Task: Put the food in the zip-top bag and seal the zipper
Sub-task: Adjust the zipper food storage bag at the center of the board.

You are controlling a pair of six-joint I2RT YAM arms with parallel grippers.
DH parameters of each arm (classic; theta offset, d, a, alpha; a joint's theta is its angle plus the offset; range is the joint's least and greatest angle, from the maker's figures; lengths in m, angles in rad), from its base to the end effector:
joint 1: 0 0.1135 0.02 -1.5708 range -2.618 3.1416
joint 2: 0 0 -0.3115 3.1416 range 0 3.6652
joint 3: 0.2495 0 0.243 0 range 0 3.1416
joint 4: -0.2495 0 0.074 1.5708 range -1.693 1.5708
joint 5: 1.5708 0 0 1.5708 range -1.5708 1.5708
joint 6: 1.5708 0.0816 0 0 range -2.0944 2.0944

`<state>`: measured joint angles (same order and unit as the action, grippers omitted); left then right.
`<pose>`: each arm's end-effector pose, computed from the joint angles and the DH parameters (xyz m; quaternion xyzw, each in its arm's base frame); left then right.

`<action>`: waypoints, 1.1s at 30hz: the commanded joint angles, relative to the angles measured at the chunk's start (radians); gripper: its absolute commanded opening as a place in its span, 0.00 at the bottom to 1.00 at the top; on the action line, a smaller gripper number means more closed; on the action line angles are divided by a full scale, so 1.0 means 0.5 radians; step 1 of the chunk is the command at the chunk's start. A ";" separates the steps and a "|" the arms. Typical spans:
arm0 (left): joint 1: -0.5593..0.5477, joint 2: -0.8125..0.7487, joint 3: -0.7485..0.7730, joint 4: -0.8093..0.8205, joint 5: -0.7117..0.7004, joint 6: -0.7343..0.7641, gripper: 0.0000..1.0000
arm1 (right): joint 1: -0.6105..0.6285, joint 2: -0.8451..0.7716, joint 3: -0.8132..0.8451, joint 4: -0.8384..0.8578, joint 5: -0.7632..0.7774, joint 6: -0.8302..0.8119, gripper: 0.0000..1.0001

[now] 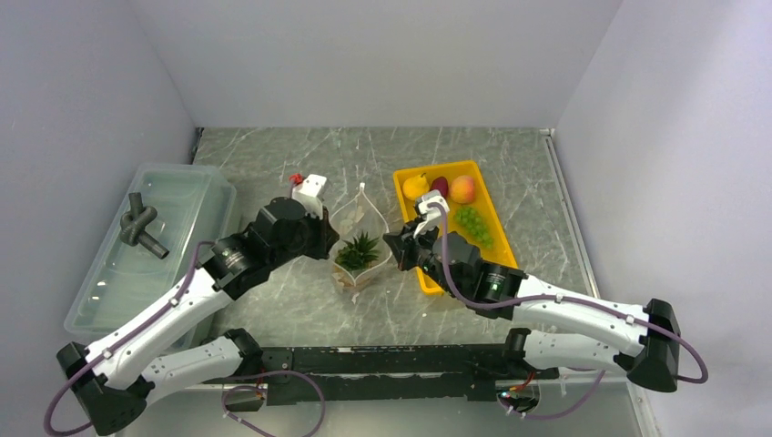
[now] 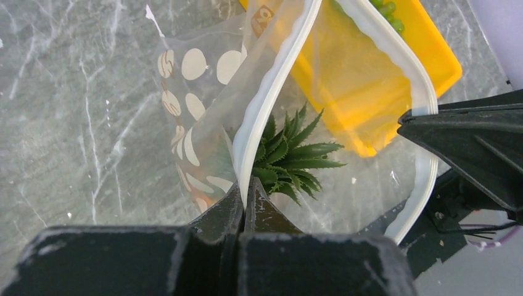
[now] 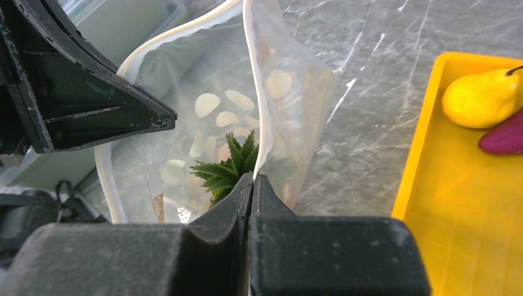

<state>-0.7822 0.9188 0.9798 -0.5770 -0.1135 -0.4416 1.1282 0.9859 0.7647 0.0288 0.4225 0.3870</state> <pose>0.1464 -0.1325 0.3588 0.1181 0.8551 -0.2485 0.4395 0.1316 0.1995 0.3517 -0.1490 0.7517 0.3097 0.5629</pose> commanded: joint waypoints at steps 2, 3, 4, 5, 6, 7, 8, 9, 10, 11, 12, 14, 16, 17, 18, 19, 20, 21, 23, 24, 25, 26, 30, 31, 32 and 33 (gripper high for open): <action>0.000 0.122 0.153 0.171 -0.104 0.121 0.00 | -0.031 0.056 0.121 0.139 0.148 -0.133 0.00; 0.000 0.159 0.177 0.167 -0.094 0.127 0.00 | -0.037 0.064 0.125 0.139 0.144 -0.118 0.00; -0.002 0.192 0.207 0.157 -0.088 0.132 0.00 | -0.043 0.072 0.129 0.131 0.143 -0.097 0.00; -0.002 0.230 0.229 0.145 -0.079 0.138 0.00 | -0.052 0.084 0.133 0.112 0.143 -0.075 0.00; 0.001 0.259 0.245 0.139 -0.066 0.143 0.00 | -0.060 0.096 0.140 0.091 0.129 -0.051 0.00; -0.001 0.286 0.256 0.134 -0.057 0.148 0.00 | -0.067 0.112 0.145 0.068 0.125 -0.028 0.00; -0.001 0.318 0.263 0.128 -0.048 0.151 0.00 | -0.071 0.122 0.147 0.045 0.126 -0.002 0.00; -0.001 0.341 0.273 0.114 -0.038 0.153 0.00 | -0.076 0.128 0.146 0.024 0.120 0.023 0.00; -0.001 0.355 0.283 0.097 -0.031 0.153 0.00 | -0.078 0.130 0.141 0.004 0.113 0.038 0.00; 0.000 0.365 0.288 0.086 -0.023 0.153 0.00 | -0.078 0.123 0.136 -0.013 0.109 0.051 0.00; 0.002 0.369 0.289 0.077 -0.017 0.153 0.00 | -0.078 0.113 0.131 -0.028 0.103 0.060 0.00; 0.002 0.371 0.291 0.063 -0.001 0.150 0.00 | -0.078 0.077 0.130 -0.048 0.086 0.066 0.04; 0.001 0.368 0.293 0.057 0.015 0.150 0.00 | -0.078 0.044 0.151 -0.109 0.086 0.064 0.09; 0.001 0.368 0.300 0.052 0.015 0.147 0.00 | -0.078 0.032 0.166 -0.141 0.094 0.065 0.11; -0.001 0.366 0.306 0.046 0.018 0.147 0.00 | -0.078 0.021 0.188 -0.185 0.101 0.064 0.15; 0.000 0.364 0.307 0.046 0.020 0.147 0.00 | -0.078 0.013 0.206 -0.204 0.104 0.058 0.25; 0.000 0.360 0.310 0.044 0.021 0.144 0.00 | -0.078 0.004 0.221 -0.223 0.110 0.057 0.31; -0.001 0.357 0.313 0.043 0.026 0.144 0.00 | -0.078 -0.004 0.242 -0.245 0.115 0.056 0.35; 0.001 0.351 0.313 0.036 0.029 0.141 0.00 | -0.078 -0.019 0.281 -0.288 0.115 0.049 0.46; -0.002 0.348 0.313 0.030 0.027 0.139 0.00 | -0.078 -0.027 0.301 -0.312 0.124 0.048 0.52; 0.000 0.347 0.313 0.024 0.026 0.138 0.00 | -0.078 -0.041 0.320 -0.336 0.134 0.047 0.56; 0.001 0.348 0.316 0.011 0.023 0.138 0.00 | -0.079 -0.055 0.337 -0.354 0.143 0.040 0.59; 0.001 0.345 0.329 -0.024 0.013 0.132 0.00 | -0.081 -0.108 0.453 -0.474 0.226 0.007 0.65; 0.002 0.345 0.333 -0.031 0.010 0.131 0.00 | -0.081 -0.112 0.492 -0.524 0.260 0.001 0.65; 0.002 0.342 0.335 -0.038 0.010 0.131 0.00 | -0.083 -0.109 0.536 -0.576 0.304 -0.003 0.66; 0.002 0.339 0.337 -0.042 0.015 0.129 0.00 | -0.089 -0.099 0.582 -0.662 0.341 -0.012 0.66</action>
<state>-0.7822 1.1107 1.1004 -0.5953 -0.1173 -0.3820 1.0924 0.9550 0.9455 -0.2008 0.5018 0.4080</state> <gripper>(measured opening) 0.012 0.652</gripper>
